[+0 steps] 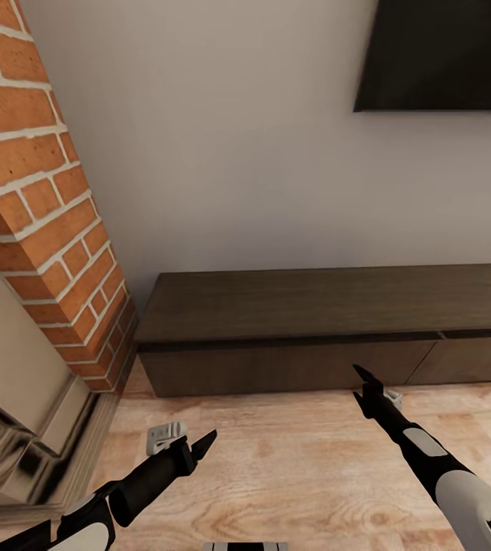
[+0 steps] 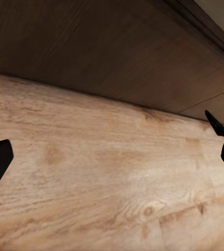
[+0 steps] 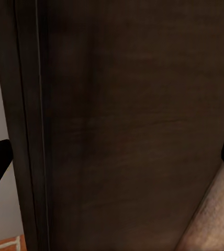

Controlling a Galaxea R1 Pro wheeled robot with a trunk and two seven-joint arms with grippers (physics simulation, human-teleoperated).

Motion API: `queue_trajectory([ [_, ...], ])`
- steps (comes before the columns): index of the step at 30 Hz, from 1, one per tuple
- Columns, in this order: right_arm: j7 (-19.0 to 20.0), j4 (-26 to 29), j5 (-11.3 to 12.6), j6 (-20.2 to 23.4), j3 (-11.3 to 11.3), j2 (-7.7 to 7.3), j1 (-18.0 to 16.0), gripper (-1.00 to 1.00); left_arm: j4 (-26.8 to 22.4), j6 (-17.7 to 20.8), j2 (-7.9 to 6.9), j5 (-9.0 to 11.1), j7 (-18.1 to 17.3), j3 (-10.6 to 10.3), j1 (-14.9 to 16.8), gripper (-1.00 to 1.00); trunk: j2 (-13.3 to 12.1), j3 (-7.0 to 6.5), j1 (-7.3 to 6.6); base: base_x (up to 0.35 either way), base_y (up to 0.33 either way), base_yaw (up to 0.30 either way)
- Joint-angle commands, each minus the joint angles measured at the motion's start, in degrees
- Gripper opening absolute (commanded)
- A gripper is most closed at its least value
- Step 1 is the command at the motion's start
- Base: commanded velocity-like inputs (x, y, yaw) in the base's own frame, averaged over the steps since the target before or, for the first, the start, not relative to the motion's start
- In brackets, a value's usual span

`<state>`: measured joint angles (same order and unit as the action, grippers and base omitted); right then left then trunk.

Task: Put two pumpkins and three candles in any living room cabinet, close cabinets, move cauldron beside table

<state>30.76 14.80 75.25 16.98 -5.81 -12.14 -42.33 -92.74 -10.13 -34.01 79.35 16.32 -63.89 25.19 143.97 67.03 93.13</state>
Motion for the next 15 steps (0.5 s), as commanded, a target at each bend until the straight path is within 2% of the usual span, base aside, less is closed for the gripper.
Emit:
queue_trajectory([
  [1, 0.1, 0.0, 0.2, 0.6, -0.4, 0.06, 0.0, 1.00, -0.1, -0.5, -0.15, 0.5, 0.2, -0.3, 0.1, 1.00, 0.0, 0.05, -0.01, 0.000, 0.000, 0.000],
  [6, 0.2, 0.1, 0.1, 0.6, -0.2, 0.24, 0.0, 1.00, -0.1, -0.6, -0.26, 0.5, 0.1, -0.4, 0.1, 1.00, 0.0, 0.05, -0.01, 0.014, 0.000, 0.000],
  [10, 0.3, 0.4, 0.1, 0.6, -0.3, 0.27, 0.0, 1.00, -0.1, -0.6, -0.27, 0.5, 0.1, -0.5, 0.1, 1.00, 0.0, 0.05, -0.01, 0.164, 0.000, 0.000],
  [15, 1.7, 0.7, 0.0, 0.5, -0.3, 0.20, 0.0, 1.00, -0.1, -0.6, -0.27, 0.3, 0.1, -0.5, 0.1, 1.00, 0.0, 0.05, -0.01, 0.064, 0.000, 0.000],
])
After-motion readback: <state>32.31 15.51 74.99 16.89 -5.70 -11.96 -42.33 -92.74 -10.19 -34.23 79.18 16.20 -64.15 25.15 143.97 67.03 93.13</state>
